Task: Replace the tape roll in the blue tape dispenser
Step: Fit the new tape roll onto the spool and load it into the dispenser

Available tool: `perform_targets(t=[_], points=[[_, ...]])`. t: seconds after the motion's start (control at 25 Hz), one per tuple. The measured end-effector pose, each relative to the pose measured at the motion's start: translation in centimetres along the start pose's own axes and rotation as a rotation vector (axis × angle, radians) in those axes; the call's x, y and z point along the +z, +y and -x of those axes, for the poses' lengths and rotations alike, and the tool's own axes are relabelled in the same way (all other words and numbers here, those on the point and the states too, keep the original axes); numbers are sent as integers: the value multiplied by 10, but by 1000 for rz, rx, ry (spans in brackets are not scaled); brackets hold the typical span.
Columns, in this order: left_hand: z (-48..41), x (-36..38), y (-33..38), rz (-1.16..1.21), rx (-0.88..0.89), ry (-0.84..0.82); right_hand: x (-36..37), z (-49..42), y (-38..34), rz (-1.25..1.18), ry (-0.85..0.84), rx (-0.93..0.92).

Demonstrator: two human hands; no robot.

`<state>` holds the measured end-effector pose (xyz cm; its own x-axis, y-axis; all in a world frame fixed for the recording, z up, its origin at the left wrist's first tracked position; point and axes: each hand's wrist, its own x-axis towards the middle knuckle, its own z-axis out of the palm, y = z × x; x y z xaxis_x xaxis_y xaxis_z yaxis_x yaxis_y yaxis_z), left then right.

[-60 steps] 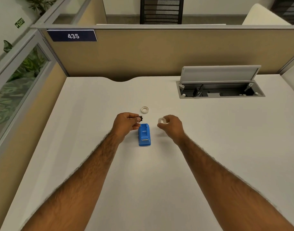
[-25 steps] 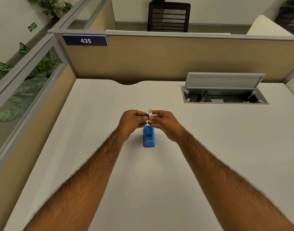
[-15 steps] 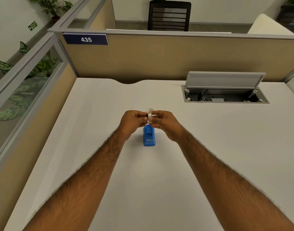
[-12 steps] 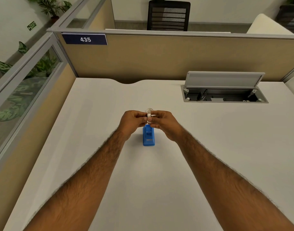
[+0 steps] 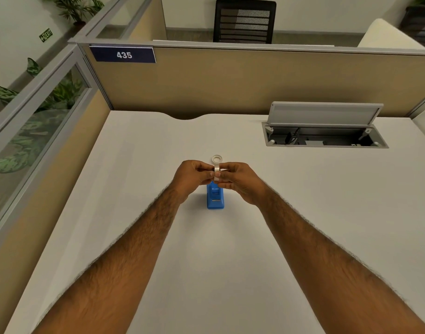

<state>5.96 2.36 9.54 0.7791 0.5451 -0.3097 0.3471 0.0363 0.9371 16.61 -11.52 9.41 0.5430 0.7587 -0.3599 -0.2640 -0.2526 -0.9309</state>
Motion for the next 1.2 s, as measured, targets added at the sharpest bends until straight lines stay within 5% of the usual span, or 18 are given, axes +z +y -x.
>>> perform_targets(t=[0.2, 0.56, 1.2], points=[[3, -4, -5, 65, -5, 11, -1, -2, -4, 102, 3, 49], [-7, 0, -3, -10, -24, 36, 5, -17, -9, 822, 69, -184], [-21, 9, -31, -159, -118, 80, 7, -35, 14, 1017, 39, -175]])
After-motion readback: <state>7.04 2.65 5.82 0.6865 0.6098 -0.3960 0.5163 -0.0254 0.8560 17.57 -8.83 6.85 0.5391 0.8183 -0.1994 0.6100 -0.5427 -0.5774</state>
